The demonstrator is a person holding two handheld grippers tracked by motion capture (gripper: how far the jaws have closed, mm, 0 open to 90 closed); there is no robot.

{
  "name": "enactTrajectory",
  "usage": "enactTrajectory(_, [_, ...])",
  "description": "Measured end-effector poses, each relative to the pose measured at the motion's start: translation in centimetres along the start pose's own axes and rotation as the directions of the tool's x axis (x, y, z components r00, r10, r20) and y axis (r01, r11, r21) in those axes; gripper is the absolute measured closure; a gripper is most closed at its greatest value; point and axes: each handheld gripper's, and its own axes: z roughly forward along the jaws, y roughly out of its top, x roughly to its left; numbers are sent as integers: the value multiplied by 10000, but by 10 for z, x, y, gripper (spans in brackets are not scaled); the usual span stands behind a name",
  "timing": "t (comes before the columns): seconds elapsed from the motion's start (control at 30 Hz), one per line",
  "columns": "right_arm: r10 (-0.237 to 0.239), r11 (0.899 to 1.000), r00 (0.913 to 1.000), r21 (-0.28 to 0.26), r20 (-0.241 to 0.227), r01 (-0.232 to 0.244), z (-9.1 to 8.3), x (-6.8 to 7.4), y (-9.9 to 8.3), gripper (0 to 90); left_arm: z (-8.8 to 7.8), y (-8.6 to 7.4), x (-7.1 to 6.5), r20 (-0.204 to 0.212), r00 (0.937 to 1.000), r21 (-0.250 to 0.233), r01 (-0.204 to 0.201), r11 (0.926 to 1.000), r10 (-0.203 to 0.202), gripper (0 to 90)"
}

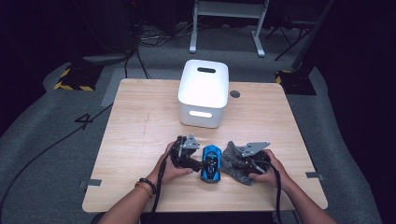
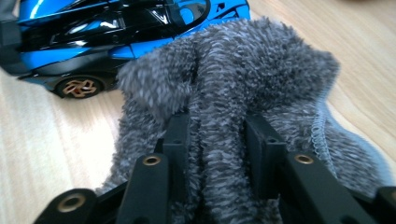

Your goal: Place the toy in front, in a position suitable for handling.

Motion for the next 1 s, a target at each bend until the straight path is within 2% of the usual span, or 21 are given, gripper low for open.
enactTrajectory(0.03, [33, 10000, 10000, -11, 35, -33, 1, -1, 1, 678, 0, 0, 0, 104, 9999, 8, -49, 10000, 49, 239])
enactTrajectory(0.1, [-55, 10000, 9999, 42, 121, 54, 4, -2, 4, 698, -1, 1, -3, 50, 9997, 37, -242, 9997, 242, 231])
enactTrajectory(0.17, [127, 9999, 9998, 32, 121, -127, 7, -4, 6, 720, 0, 4, -10, 30, 9982, 82, -604, 9981, 603, 219])
enactTrajectory(0.27, [31, 10000, 9998, 43, 199, -32, 8, -3, 7, 741, 6, 4, -17, 22, 9963, 318, -856, 9958, 855, 194])
enactTrajectory(0.3, [32, 10000, 9999, 29, 167, -33, 8, -2, 7, 744, 6, 4, -16, 8, 9964, 259, -850, 9960, 850, 196])
enactTrajectory(0.37, [-84, 10000, 10000, -43, -7, 84, 7, -2, 7, 748, 7, 3, -12, 251, 9982, 226, -549, 9982, 543, 185])
enactTrajectory(0.4, [-125, 9998, 9996, -126, -243, 122, 7, -2, 6, 748, 8, 1, -9, 428, 9987, 189, -289, 9994, 281, 189])
enactTrajectory(0.43, [-303, 9993, 9968, -233, -746, 286, 7, 1, 6, 750, 8, 1, -8, 467, 9988, 160, -135, 9998, 127, 188])
enactTrajectory(0.47, [-504, 9986, 9953, -206, -825, 489, 7, 5, 7, 751, 9, 1, -7, 461, 9989, 169, -136, 9998, 128, 187])
enactTrajectory(0.5, [-746, 9972, 9917, -156, -1044, 734, 6, 8, 8, 751, 9, 1, -7, 396, 9991, 151, -171, 9997, 164, 188])
enactTrajectory(0.53, [-985, 9951, 9846, -169, -1446, 970, 6, 12, 9, 751, 9, 2, -8, 356, 9991, 147, -217, 9997, 212, 188])
enactTrajectory(0.6, [-1439, 9894, 9749, -67, -1701, 1448, 4, 20, 10, 751, 8, 2, -8, 350, 9991, 167, -251, 9995, 245, 188])
enactTrajectory(0.67, [-1834, 9825, 9563, -99, -2275, 1861, 1, 26, 9, 751, 8, 2, -8, 474, 9984, 192, -327, 9993, 318, 188])
enactTrajectory(0.7, [-1925, 9805, 9516, -77, -2397, 1964, 0, 28, 8, 751, 8, 2, -9, 455, 9984, 190, -347, 9992, 338, 188])
enactTrajectory(0.77, [-2331, 9702, 9288, -34, -2881, 2424, -3, 31, 7, 750, 8, 2, -9, 439, 9981, 209, -440, 9988, 431, 188])
enactTrajectory(0.87, [-2603, 9618, 9071, -68, -3309, 2736, -4, 32, 6, 747, 8, 1, -8, 506, 9975, 140, -506, 9986, 498, 189])
enactTrajectory(0.9, [-2548, 9633, 9124, -21, -3202, 2683, -3, 31, 7, 744, 8, 1, -8, 473, 9973, 122, -569, 9983, 562, 189])
enactTrajectory(0.97, [-2355, 9692, 9333, 59, -2711, 2463, -1, 27, 10, 740, 8, 2, -8, 416, 9970, 143, -653, 9978, 647, 190])
enactTrajectory(1.0, [-2226, 9730, 9440, 52, -2435, 2308, 1, 24, 11, 739, 9, 2, -7, 452, 9975, 89, -550, 9984, 545, 190])
